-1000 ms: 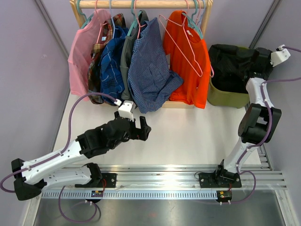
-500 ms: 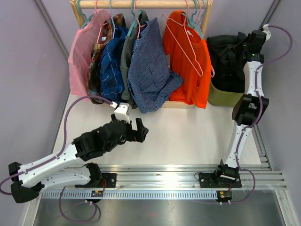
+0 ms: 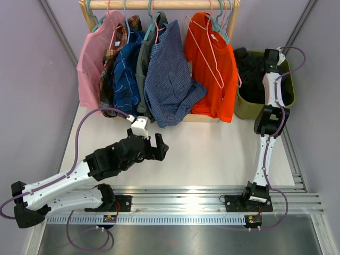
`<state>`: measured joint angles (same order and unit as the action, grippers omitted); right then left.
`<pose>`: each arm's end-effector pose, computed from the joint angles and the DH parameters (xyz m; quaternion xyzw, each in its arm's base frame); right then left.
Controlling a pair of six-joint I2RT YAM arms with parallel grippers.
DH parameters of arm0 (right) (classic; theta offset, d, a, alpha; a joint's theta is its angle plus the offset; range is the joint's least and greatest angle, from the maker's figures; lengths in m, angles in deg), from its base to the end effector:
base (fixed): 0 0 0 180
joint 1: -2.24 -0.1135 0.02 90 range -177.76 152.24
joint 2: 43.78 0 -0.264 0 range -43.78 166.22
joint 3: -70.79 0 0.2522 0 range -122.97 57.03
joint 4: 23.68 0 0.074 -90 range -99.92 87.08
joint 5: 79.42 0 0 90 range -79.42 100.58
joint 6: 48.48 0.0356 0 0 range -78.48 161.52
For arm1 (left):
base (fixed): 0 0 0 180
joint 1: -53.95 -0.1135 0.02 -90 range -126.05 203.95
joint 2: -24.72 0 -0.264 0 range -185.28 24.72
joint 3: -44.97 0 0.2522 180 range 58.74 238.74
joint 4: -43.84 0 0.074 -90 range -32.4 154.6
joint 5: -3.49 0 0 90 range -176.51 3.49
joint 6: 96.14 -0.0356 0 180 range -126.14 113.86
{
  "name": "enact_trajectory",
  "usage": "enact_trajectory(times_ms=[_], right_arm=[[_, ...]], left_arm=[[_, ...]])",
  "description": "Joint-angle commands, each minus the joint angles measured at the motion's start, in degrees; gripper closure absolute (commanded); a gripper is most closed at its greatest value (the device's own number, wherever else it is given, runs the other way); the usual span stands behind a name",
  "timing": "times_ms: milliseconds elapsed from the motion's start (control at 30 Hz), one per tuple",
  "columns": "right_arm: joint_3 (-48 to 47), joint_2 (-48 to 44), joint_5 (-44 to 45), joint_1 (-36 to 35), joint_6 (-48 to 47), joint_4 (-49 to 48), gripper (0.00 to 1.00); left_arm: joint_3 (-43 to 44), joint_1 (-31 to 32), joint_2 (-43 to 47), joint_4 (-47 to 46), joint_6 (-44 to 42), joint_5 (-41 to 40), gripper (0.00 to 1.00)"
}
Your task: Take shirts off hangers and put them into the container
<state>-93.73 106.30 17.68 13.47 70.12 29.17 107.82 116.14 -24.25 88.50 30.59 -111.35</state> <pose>0.5668 -0.1170 0.2401 0.3314 0.8357 0.0105 0.4378 0.0985 -0.1548 0.3188 0.0834 0.8516 -0.2452 0.4557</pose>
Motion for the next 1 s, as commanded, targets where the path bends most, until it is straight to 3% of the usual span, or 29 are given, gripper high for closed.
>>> enact_trajectory(times_ms=[0,133,167,200,233,300,467,667,800,967], right_arm=[[-1.5,4.5,3.7,1.4,-2.8,9.5,1.0],[-2.3,6.6,1.7,2.5,-3.4,11.4,1.0],[-2.1,6.4,0.5,2.7,-3.6,11.5,0.91],[-1.7,6.0,-0.3,3.2,-3.6,11.5,0.46],[-1.2,5.4,-1.3,3.3,-4.1,11.0,0.27],[2.6,1.5,-1.2,3.3,-4.7,7.6,0.01],[14.9,-13.1,-1.6,3.3,-3.8,-4.4,0.0],[21.0,-28.3,-1.5,3.1,-2.3,-18.2,0.01],[32.3,-41.3,-2.6,2.2,-1.6,-31.8,0.0],[43.4,-59.3,-4.4,-2.6,-7.2,-40.7,0.0]], left_arm=[[0.1,0.0,0.1,-3.6,0.4,0.2,0.01],[0.1,-0.1,0.2,-4.1,0.1,0.5,0.01],[0.0,-0.1,0.2,-4.4,-0.1,0.6,0.01],[0.0,0.0,0.2,-4.6,-0.2,0.8,0.01],[0.1,0.0,0.1,-4.8,-0.3,1.0,0.01],[0.2,-0.1,0.1,-5.2,-0.5,1.2,0.01],[0.7,0.0,0.2,-5.1,-1.0,1.0,0.01],[1.4,-0.1,1.6,-3.8,-1.6,-0.2,0.01],[1.0,-0.1,3.6,-4.2,-1.9,-1.0,0.01],[0.9,0.0,4.0,-4.4,-2.4,-1.1,0.01]])
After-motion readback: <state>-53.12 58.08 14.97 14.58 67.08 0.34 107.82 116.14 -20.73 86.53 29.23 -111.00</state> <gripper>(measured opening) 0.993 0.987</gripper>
